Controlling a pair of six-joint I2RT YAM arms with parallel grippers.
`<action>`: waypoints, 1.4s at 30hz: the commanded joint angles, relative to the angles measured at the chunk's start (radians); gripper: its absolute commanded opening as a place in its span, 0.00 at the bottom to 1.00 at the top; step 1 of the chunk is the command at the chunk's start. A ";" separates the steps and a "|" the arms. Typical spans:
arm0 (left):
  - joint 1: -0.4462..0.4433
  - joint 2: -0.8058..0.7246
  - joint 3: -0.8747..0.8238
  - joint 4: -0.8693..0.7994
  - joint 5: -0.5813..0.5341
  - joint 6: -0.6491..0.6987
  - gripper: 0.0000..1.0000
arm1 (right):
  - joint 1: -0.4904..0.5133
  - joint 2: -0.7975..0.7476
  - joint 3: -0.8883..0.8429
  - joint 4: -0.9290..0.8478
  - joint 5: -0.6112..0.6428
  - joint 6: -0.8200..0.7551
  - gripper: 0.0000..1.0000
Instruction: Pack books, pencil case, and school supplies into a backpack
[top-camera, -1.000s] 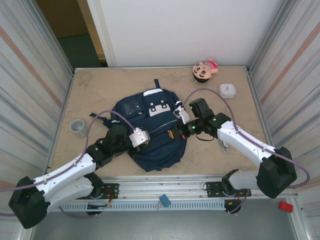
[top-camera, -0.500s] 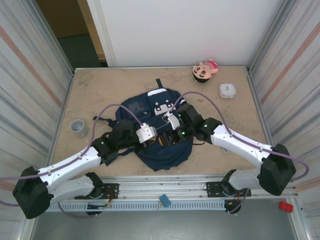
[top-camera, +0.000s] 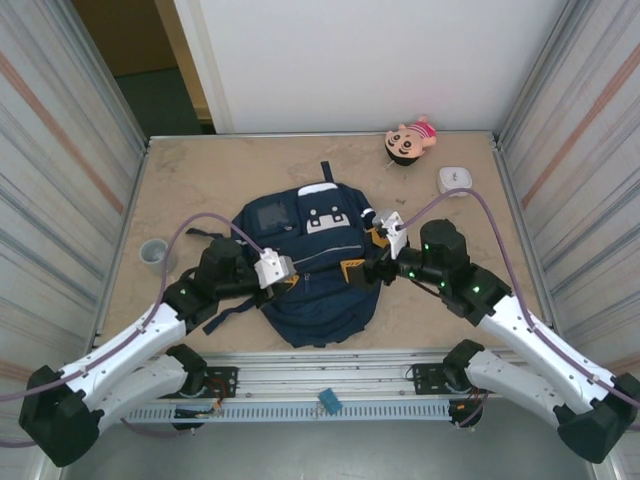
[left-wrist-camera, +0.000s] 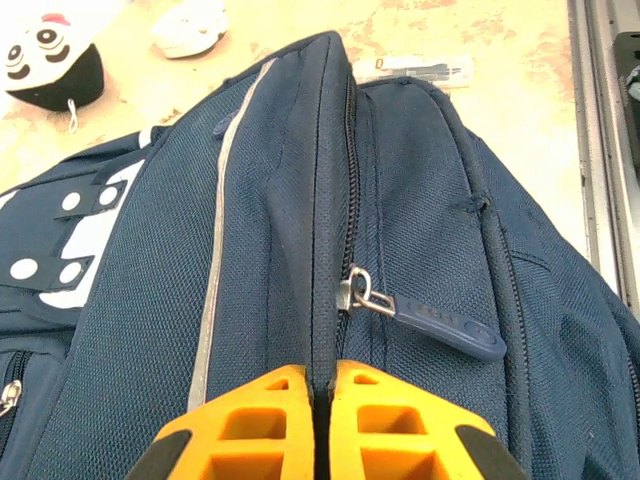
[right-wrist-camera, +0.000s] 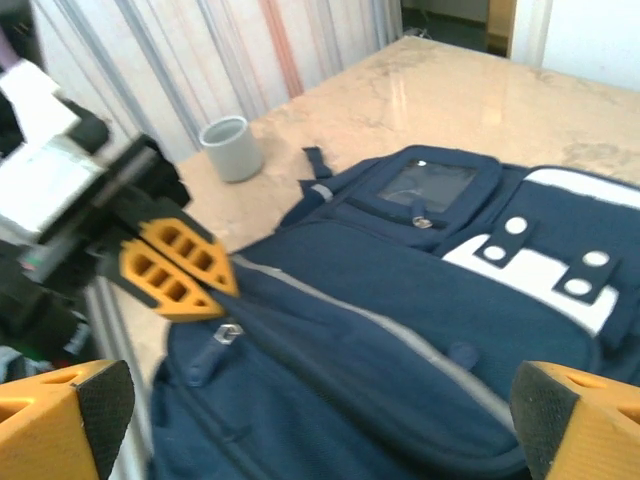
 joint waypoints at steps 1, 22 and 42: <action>0.009 -0.057 0.015 0.053 0.114 0.043 0.07 | -0.022 0.071 0.026 -0.021 -0.040 -0.222 0.96; 0.030 -0.054 -0.001 0.103 0.099 -0.005 0.06 | -0.009 0.467 0.236 -0.142 -0.272 -0.432 0.67; 0.031 -0.064 0.116 -0.048 -0.313 -0.631 0.42 | -0.005 0.354 0.109 0.194 -0.049 -0.113 0.00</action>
